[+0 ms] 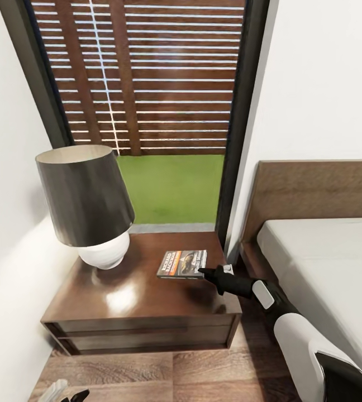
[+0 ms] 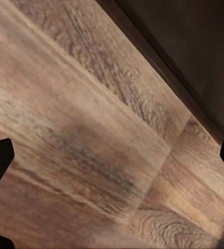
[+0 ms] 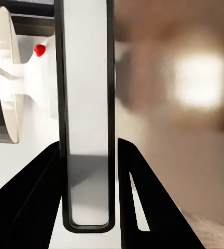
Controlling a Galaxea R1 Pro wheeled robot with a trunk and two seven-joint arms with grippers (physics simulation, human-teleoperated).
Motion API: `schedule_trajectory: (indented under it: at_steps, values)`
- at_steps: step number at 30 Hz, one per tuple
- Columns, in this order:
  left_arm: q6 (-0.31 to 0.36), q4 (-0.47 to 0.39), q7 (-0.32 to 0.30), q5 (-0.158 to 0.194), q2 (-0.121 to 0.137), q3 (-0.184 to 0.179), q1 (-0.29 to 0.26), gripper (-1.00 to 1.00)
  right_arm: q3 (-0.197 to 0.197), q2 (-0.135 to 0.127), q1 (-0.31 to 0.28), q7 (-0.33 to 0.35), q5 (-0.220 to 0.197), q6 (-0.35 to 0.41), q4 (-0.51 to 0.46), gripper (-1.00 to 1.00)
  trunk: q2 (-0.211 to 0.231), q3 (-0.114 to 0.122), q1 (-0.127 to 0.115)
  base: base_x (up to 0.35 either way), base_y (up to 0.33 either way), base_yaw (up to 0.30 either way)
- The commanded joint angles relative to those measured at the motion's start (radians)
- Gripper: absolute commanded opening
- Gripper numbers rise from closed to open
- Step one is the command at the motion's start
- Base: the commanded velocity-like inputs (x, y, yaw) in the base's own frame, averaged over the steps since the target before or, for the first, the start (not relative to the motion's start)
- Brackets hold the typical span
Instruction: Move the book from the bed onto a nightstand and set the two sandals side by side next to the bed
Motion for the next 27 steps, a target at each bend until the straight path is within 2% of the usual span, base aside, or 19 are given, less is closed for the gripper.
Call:
schedule_trajectory:
  at_steps: [1,6,27]
  values:
    - [0.006,-0.001,-0.002,0.004,-0.001,0.002,0.000,1.00,-0.007,0.001,-0.001,0.002,0.004,0.005,0.000,-1.00,0.000,-0.001,0.000,0.050,0.000,0.000]
    - [0.011,-0.001,-0.003,0.009,-0.003,0.003,0.000,1.00,-0.007,0.001,-0.001,0.002,0.004,0.005,-0.001,-1.00,0.000,-0.001,0.000,0.027,0.000,0.000]
    - [0.022,-0.003,0.001,0.021,-0.004,0.008,0.000,1.00,-0.007,0.001,-0.001,0.001,0.004,0.003,-0.001,-1.00,-0.005,-0.082,0.009,0.003,0.000,0.000]
